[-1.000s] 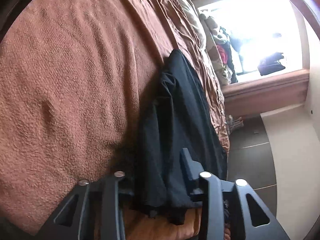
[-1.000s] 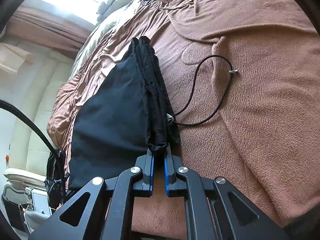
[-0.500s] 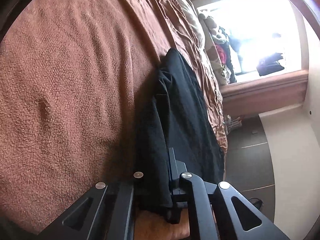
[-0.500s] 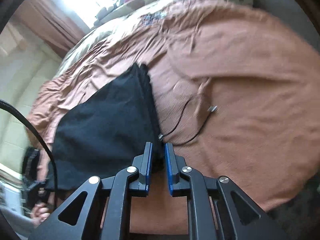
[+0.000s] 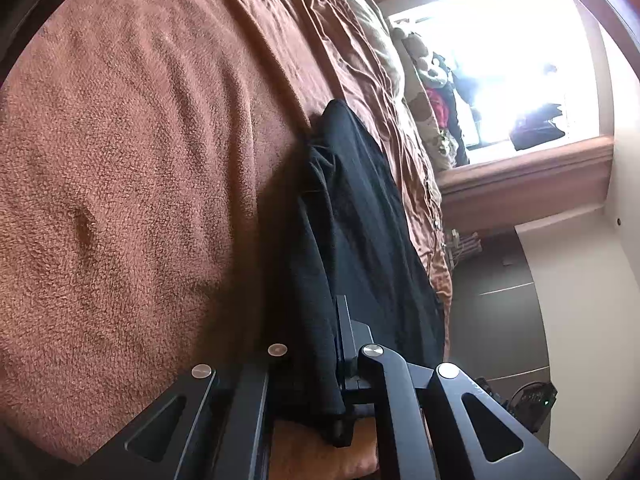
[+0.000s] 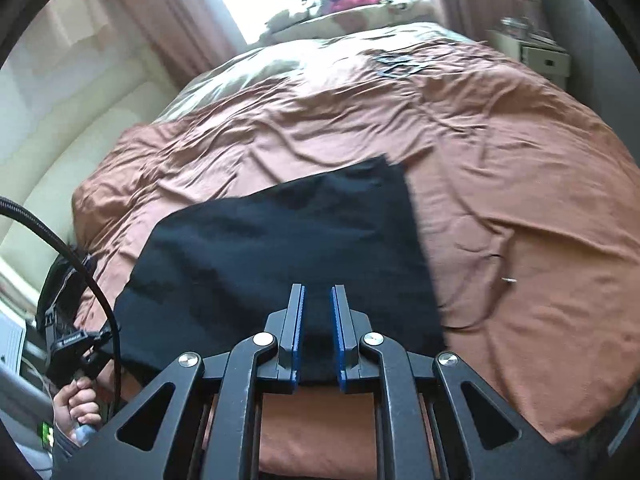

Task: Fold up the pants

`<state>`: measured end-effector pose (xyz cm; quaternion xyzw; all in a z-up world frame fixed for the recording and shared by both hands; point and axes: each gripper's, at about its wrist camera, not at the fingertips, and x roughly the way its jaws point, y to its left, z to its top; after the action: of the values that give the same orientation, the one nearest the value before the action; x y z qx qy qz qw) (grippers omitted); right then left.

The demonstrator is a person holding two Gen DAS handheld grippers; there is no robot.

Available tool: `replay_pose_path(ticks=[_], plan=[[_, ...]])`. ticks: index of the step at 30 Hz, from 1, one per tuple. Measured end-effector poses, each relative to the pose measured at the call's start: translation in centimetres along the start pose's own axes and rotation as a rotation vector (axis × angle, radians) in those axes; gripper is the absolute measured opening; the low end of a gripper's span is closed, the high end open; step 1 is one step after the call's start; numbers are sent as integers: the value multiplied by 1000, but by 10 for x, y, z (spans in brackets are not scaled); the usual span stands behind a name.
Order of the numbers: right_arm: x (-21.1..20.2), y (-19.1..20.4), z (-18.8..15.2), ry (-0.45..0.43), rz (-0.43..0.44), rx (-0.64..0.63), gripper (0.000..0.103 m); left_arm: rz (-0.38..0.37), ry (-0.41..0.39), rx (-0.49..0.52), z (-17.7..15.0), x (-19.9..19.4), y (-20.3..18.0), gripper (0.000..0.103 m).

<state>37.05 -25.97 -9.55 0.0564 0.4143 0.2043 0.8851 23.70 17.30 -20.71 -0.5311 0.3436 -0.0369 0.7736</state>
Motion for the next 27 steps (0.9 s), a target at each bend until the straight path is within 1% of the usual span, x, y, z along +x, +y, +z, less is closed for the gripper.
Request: replay_pose_path(ticks=[4,11,13,17,22,27], plan=[[18,20,4,42,39,-40,10,2,-1,0,0,-1,1,8],[68,54,11,136,71,-104,10,4,-3,-8,-3,-2,0,8],[88,62,13,167,82,-116,10,1,-4,-12,-3,-3,0,8],[121,81,16,232,70,-165,10,0,-4,-13,-2,-5,1,8],[140,102,12,276,109,-225,10,3,-4,-16,-3,-6,2,8],[163,115,4,328,125,-282,10,1,-7,-20,-5,-9,2,8]])
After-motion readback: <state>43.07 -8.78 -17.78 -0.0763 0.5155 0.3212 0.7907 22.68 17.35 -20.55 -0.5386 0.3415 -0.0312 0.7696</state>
